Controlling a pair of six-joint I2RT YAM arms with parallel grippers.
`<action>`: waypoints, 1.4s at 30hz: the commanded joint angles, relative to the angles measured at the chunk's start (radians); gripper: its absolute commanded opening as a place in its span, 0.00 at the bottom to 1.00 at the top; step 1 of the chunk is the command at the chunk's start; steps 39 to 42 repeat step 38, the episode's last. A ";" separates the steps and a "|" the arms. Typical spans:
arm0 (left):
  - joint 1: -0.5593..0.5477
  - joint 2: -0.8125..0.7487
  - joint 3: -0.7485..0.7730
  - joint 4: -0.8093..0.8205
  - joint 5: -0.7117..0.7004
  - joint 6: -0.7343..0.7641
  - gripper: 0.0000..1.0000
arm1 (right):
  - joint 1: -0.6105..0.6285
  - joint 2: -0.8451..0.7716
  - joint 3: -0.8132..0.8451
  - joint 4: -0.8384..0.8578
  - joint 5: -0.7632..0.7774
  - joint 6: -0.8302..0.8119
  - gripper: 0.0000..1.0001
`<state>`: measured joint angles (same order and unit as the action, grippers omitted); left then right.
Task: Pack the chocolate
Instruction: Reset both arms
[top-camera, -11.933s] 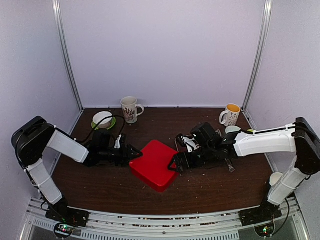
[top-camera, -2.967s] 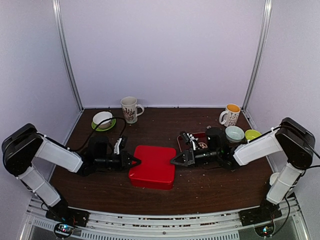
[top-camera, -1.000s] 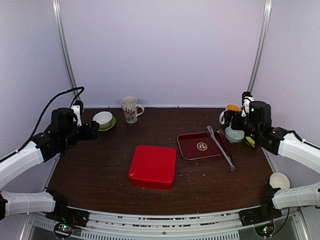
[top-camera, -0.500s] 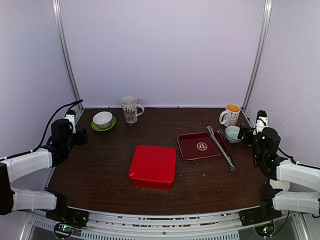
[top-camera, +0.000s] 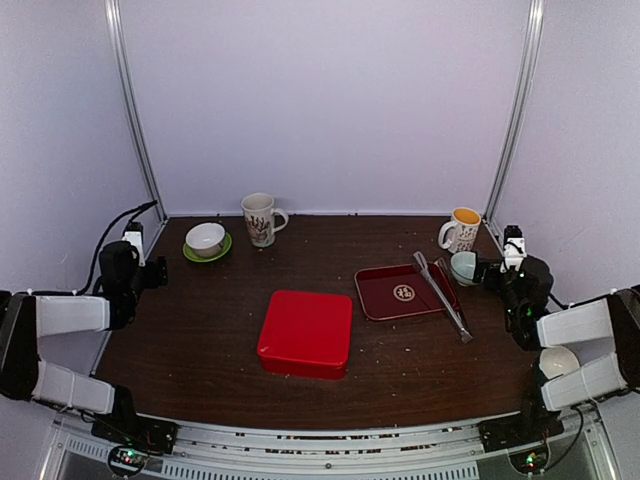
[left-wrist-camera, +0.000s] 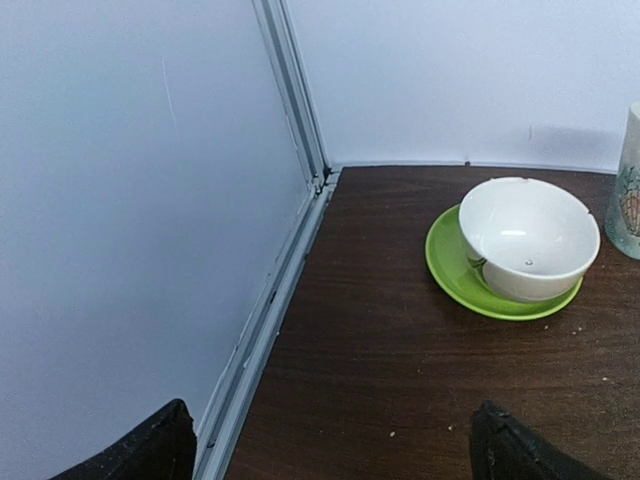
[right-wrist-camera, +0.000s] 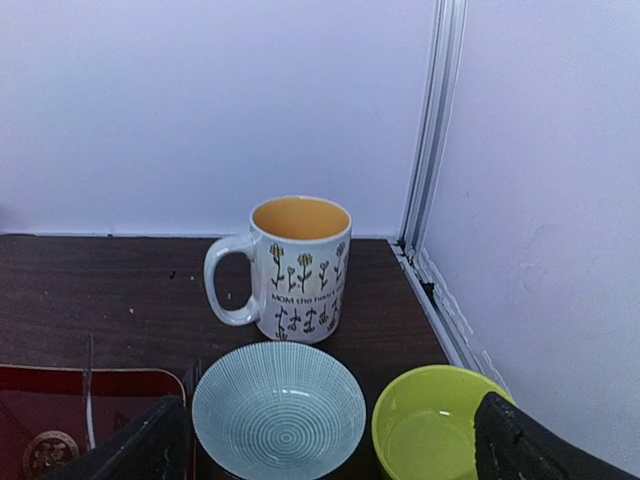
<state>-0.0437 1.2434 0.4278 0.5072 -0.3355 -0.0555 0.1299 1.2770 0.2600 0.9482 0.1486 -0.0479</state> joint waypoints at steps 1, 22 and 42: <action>0.027 0.060 0.022 0.121 0.062 0.004 0.97 | -0.023 0.069 -0.027 0.140 0.018 0.039 1.00; 0.090 0.174 -0.099 0.494 0.191 0.063 0.98 | -0.047 0.081 -0.014 0.146 0.022 0.057 1.00; 0.090 0.182 -0.090 0.493 0.228 0.077 0.98 | -0.047 0.081 -0.008 0.135 -0.007 0.052 1.00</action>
